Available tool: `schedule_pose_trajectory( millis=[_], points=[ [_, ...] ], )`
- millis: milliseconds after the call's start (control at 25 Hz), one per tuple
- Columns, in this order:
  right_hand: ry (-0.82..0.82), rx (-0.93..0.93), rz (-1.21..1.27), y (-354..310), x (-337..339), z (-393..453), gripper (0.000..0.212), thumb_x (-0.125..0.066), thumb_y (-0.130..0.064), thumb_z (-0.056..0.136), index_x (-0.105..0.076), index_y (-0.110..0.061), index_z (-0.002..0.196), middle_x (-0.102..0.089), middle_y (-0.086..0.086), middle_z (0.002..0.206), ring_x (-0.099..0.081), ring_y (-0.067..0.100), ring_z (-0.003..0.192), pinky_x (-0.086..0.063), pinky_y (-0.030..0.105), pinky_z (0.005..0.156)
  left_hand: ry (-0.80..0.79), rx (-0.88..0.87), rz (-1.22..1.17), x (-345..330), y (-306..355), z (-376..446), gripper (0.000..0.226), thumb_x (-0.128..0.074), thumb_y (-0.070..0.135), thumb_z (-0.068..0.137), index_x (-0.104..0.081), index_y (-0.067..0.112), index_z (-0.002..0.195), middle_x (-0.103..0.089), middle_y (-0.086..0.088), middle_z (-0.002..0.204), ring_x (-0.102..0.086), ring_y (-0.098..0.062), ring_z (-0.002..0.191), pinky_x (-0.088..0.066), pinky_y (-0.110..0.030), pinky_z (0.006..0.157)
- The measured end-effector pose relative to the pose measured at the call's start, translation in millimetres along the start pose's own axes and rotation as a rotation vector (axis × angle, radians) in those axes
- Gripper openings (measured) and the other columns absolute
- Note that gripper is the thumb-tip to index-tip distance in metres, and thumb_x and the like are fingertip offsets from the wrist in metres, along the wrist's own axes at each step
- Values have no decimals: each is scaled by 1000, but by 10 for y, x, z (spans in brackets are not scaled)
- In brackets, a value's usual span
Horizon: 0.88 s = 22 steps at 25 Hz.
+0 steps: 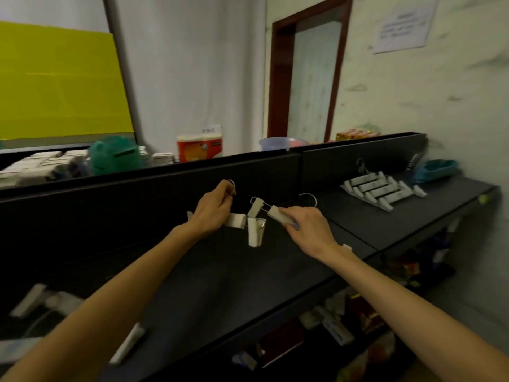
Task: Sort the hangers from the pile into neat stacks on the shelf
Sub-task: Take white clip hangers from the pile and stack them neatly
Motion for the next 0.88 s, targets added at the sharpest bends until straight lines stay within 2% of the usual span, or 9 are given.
schedule_pose_trajectory(
  millis=[160, 280, 400, 440, 520, 600, 680, 760, 880],
  points=[
    [6, 37, -60, 1108, 439, -269, 43, -64, -17, 92, -62, -23, 135, -67, -5, 127, -62, 18, 111, -39, 36, 97, 20, 25, -20, -913, 628, 431, 17, -56, 20, 97, -61, 31, 110, -65, 4, 80, -63, -12, 72, -55, -34, 69],
    [50, 4, -64, 1951, 740, -544, 46, -65, -16, 92, -60, -27, 136, -65, -8, 130, -59, 15, 118, -38, 39, 103, -71, 21, 1, -1631, 1115, 782, 20, -62, 33, 96, -70, 30, 114, -66, 10, 85, -63, -5, 78, -56, -30, 76],
    [-15, 6, -39, 2626, 1070, -682, 47, -65, -15, 93, -59, -29, 137, -63, -10, 132, -56, 10, 121, -45, 39, 103, -215, -27, 44, -2267, 1670, 1123, 25, -56, 37, 101, -70, 27, 120, -71, 6, 105, -64, -4, 88, -57, -33, 85],
    [-39, 12, -34, 2839, 1176, -674, 47, -64, -15, 93, -59, -30, 137, -62, -11, 133, -54, 9, 122, -46, 38, 102, -254, -41, 50, -2426, 1865, 1255, 27, -51, 34, 104, -67, 25, 123, -70, 4, 106, -64, -4, 87, -55, -30, 83],
    [-88, 52, -60, 3233, 1338, -633, 46, -63, -17, 95, -58, -31, 138, -60, -12, 136, -52, 8, 125, -46, 37, 104, -291, -37, 3, -2722, 2188, 1505, 31, -41, 30, 108, -62, 22, 130, -64, 4, 92, -60, -5, 77, -50, -25, 73],
    [-89, 83, -62, 3628, 1435, -559, 46, -61, -18, 96, -56, -30, 140, -58, -10, 138, -50, 9, 126, -44, 36, 106, -326, -31, -27, -3024, 2436, 1733, 35, -38, 32, 109, -55, 22, 137, -62, 1, 85, -61, -9, 75, -49, -25, 71],
    [-89, 107, -26, 4002, 1482, -440, 46, -60, -17, 97, -55, -29, 141, -58, -9, 139, -48, 8, 129, -42, 35, 109, -370, -62, -5, -3322, 2577, 1948, 39, -38, 38, 108, -52, 23, 141, -65, 2, 92, -62, -7, 79, -48, -21, 72],
    [-77, 134, 13, 4361, 1495, -279, 46, -60, -16, 97, -55, -27, 141, -58, -8, 139, -47, 6, 130, -41, 35, 110, -426, -106, 28, -3571, 2697, 2167, 40, -44, 43, 105, -52, 26, 141, -65, 8, 108, -61, -2, 91, -45, -15, 76],
    [-72, 200, 71, 4887, 1566, 33, 45, -60, -17, 97, -55, -28, 140, -58, -9, 139, -48, 6, 130, -43, 36, 110, -409, -168, 36, -3869, 2799, 2528, 33, -53, 41, 102, -60, 28, 131, -67, 7, 115, -64, -1, 98, -53, -24, 87]
  ],
)
Point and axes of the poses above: each hand's wrist, its own z-axis towards the middle knuckle, its own x-axis out of the back of the hand, y = z × x, the point moved 4 cm from there along z, towards the middle knuckle
